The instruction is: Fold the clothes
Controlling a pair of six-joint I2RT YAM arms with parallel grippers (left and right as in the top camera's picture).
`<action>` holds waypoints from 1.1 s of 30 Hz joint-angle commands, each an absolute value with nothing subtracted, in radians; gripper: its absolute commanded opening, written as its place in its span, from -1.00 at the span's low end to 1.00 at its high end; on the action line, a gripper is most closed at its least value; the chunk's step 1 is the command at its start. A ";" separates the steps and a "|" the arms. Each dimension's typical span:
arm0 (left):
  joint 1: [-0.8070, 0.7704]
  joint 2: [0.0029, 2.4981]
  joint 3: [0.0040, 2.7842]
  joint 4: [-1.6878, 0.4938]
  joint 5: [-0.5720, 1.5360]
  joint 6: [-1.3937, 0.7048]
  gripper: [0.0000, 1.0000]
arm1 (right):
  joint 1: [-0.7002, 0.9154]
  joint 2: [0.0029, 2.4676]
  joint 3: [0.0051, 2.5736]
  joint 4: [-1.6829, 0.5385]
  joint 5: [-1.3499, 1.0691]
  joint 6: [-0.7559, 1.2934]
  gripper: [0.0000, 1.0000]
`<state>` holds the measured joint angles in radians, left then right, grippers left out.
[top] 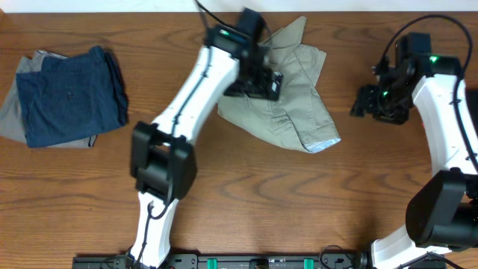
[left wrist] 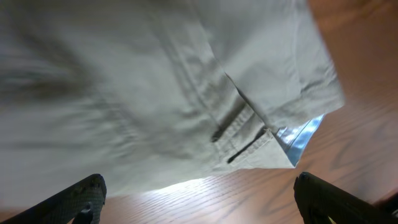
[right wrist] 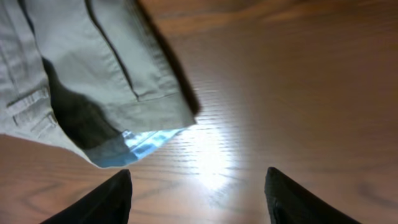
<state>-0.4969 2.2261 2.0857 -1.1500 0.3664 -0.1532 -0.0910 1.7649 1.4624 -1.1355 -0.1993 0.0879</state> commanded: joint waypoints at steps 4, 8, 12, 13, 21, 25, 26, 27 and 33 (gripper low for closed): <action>-0.534 2.247 2.080 -1.156 0.313 -0.151 0.95 | -0.060 1.760 1.263 -0.921 -0.325 0.025 0.33; -0.529 2.247 2.080 -1.181 0.312 -0.151 0.96 | -0.022 1.760 1.146 -0.764 -0.371 0.025 0.34; -0.522 2.247 2.080 -1.204 0.312 -0.151 0.95 | 0.026 1.761 1.052 -0.622 -0.374 0.029 0.33; -0.520 2.247 2.080 -1.208 0.312 -0.151 0.96 | 0.036 1.761 1.035 -0.592 -0.374 0.029 0.33; -0.519 2.247 2.080 -1.229 0.312 -0.150 0.96 | 0.088 1.762 0.952 -0.440 -0.137 0.161 0.22; -0.519 2.247 2.080 -1.229 0.312 -0.150 0.96 | 0.088 1.762 0.952 -0.403 -0.132 0.160 0.26; -0.519 2.247 2.080 -1.229 0.312 -0.150 0.96 | 0.088 1.762 0.952 -0.387 -0.131 0.161 0.27; -0.519 2.247 2.080 -1.229 0.312 -0.150 0.95 | 0.086 1.761 0.952 -0.373 -0.131 0.161 0.29; -0.519 2.247 2.080 -1.230 0.304 -0.131 0.95 | 0.069 1.758 1.037 -0.357 -0.169 0.160 0.26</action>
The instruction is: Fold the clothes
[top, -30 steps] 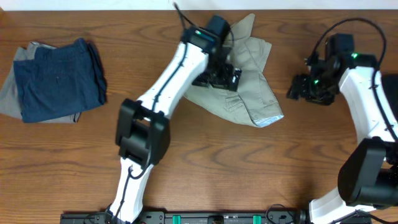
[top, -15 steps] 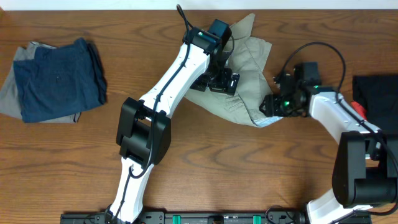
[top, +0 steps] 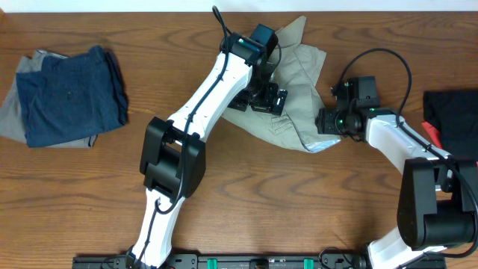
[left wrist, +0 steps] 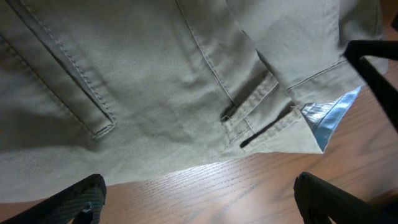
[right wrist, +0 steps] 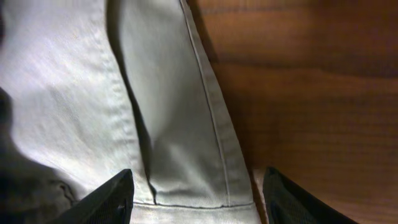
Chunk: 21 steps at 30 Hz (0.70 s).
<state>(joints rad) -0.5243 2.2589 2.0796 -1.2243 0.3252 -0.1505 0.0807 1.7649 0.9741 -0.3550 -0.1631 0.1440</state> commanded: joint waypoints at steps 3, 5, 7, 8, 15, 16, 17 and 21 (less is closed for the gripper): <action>-0.519 2.247 2.080 -1.230 0.302 -0.131 0.96 | 0.064 1.758 1.057 -0.375 -0.169 0.152 0.21; -0.519 2.247 2.080 -1.230 0.302 -0.131 0.96 | 0.067 1.763 1.048 -0.399 -0.169 0.152 0.20; -0.519 2.247 2.080 -1.230 0.302 -0.131 0.96 | 0.074 1.772 1.030 -0.415 -0.168 0.151 0.20; -0.519 2.247 2.080 -1.230 0.302 -0.131 0.95 | 0.078 1.780 1.017 -0.417 -0.168 0.152 0.21; -0.519 2.247 2.080 -1.233 0.302 -0.131 0.96 | 0.102 1.830 0.957 -0.411 -0.199 0.152 0.07; -0.519 2.247 2.080 -1.235 0.302 -0.131 0.96 | 0.107 1.831 0.956 -0.414 -0.231 0.152 -0.27; -0.519 2.247 2.080 -1.237 0.302 -0.131 0.94 | 0.113 1.832 0.955 -0.417 -0.262 0.152 -0.73; -0.516 2.247 2.080 -1.255 0.301 -0.097 0.96 | 0.152 1.826 0.955 -0.426 -0.575 0.152 -0.98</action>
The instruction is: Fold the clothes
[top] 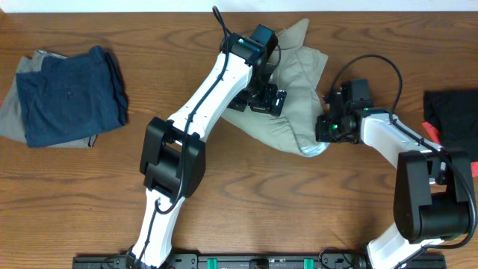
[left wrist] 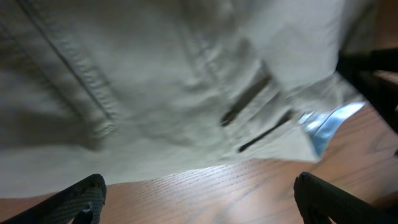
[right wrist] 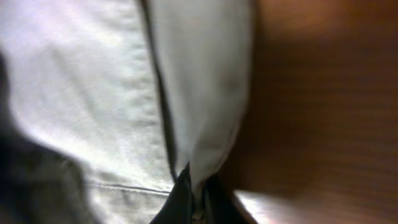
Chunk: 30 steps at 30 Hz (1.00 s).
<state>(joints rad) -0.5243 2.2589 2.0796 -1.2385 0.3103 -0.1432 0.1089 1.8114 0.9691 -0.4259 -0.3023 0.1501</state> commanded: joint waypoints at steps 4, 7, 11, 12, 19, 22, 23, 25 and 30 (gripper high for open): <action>-0.491 2.247 2.080 -1.273 0.301 -0.060 0.96 | 0.236 1.826 0.955 -0.378 -0.813 0.154 -0.97; -0.453 2.246 2.080 -1.292 0.302 -0.060 0.96 | 0.332 1.826 0.955 -0.341 -0.739 0.173 -0.97; -0.435 2.240 2.081 -1.360 0.326 0.031 0.99 | 0.386 1.825 0.958 -0.340 -0.555 0.198 -0.66; -0.437 2.240 2.081 -1.377 0.324 0.050 1.00 | 0.382 1.824 0.960 -0.340 -0.527 0.220 -0.61; -0.487 2.240 2.080 -1.428 0.324 0.097 0.99 | 0.228 1.789 0.968 -0.344 -0.503 0.276 -0.04; -0.522 2.240 2.080 -1.427 0.324 0.097 0.99 | 0.136 1.765 0.968 -0.350 -0.537 0.276 0.66; -0.537 2.240 2.080 -1.427 0.324 0.097 0.99 | 0.105 1.760 0.968 -0.352 -0.559 0.276 0.81; -0.564 2.241 2.079 -1.425 0.324 0.091 0.99 | 0.046 1.758 0.968 -0.357 -0.614 0.275 0.98; -0.625 2.241 2.037 -1.389 0.229 -0.045 0.99 | -0.055 1.758 0.968 -0.413 -0.670 0.272 0.98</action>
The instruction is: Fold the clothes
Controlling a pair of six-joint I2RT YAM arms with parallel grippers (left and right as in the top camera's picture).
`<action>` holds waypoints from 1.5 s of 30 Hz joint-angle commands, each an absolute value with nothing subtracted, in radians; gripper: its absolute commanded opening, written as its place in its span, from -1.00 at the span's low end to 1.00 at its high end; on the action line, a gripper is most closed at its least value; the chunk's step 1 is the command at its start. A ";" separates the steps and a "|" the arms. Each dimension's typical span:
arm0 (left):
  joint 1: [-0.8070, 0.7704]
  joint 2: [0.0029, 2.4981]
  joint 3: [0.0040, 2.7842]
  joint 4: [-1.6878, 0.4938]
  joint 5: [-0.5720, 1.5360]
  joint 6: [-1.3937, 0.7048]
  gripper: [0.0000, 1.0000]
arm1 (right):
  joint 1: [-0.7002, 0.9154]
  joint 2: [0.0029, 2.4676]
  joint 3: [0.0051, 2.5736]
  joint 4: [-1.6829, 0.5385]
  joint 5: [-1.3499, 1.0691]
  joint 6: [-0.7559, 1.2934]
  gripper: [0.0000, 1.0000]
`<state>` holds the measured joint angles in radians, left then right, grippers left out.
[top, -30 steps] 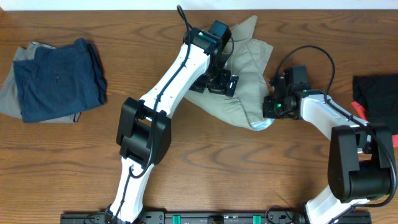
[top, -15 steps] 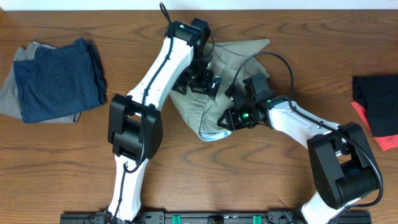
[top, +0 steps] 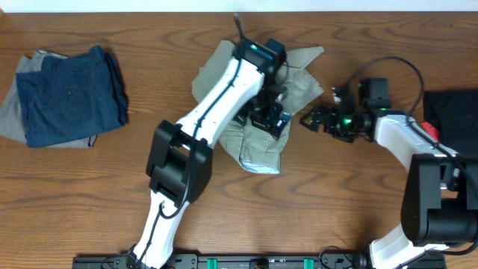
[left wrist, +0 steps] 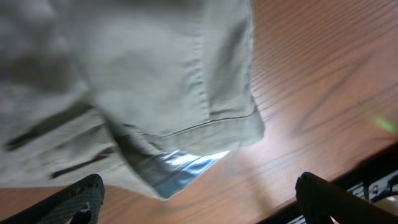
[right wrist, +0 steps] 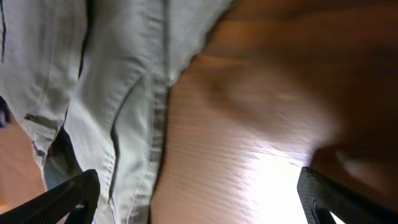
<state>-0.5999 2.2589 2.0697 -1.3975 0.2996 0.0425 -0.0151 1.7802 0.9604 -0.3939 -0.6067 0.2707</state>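
Observation:
A khaki garment [top: 258, 149] lies bunched at the table's middle, with a flap doubled over and its pale blue lining [left wrist: 180, 167] showing at the near edge. My left gripper [top: 270, 118] hovers over its right side, open, with the hem [left wrist: 205, 118] just ahead of its fingers [left wrist: 81, 198]. My right gripper [top: 312, 119] stands open just to the right of the garment, holding nothing. In the right wrist view the khaki cloth [right wrist: 93, 93] fills the left and bare wood lies between the right gripper's [right wrist: 198, 186] fingers.
Folded dark blue clothes [top: 71, 93] lie on a grey piece at the far left. A black cloth [top: 448, 112] sits at the right edge. Bare wooden table [top: 336, 202] spreads in front of the garment.
My right gripper was shut on the garment's right edge; it is now open and clear of the cloth. The garment has shifted left and doubled over. My left gripper now sits lower, over the right side.
At first my right gripper stood open, well right of the spread khaki garment, with the left one open above it. Then the right gripper's open fingers were at the right edge, then shut on it. Now the edge is let go and the garment lies doubled.

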 commanded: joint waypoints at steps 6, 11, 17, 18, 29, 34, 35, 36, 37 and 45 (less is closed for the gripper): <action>-0.709 2.241 1.917 -1.295 0.211 -0.073 0.98 | -0.123 1.758 0.968 -0.468 -0.655 0.272 0.98; -0.785 2.241 1.816 -1.163 0.099 -0.120 0.79 | -0.134 1.758 0.968 -0.485 -0.654 0.272 0.99; -0.852 2.241 1.720 -1.028 -0.013 -0.163 0.57 | -0.134 1.758 0.968 -0.516 -0.654 0.253 0.99; -0.854 2.241 1.710 -1.018 -0.013 -0.163 0.44 | -0.134 1.758 0.968 -0.517 -0.654 0.253 0.99; -0.779 2.161 1.718 -1.175 -0.294 -0.204 -0.88 | -0.121 1.758 0.968 -0.521 -0.654 0.184 0.84; -0.693 1.941 1.728 -1.225 -0.290 -0.197 -0.88 | -0.074 1.758 0.968 -0.485 -0.651 0.175 0.40; -0.679 1.894 1.728 -1.221 -0.288 -0.192 -0.88 | -0.060 1.758 0.968 -0.473 -0.651 0.175 0.29; -0.664 1.848 1.728 -1.214 -0.289 -0.187 -0.88 | -0.041 1.758 0.968 -0.458 -0.651 0.175 0.12; -0.649 1.801 1.728 -1.207 -0.289 -0.185 -0.88 | -0.017 1.758 0.968 -0.439 -0.646 0.175 -0.07; -0.520 1.501 1.728 -1.100 -0.243 -0.185 -0.88 | 0.138 1.758 0.968 -0.331 -0.356 0.233 0.33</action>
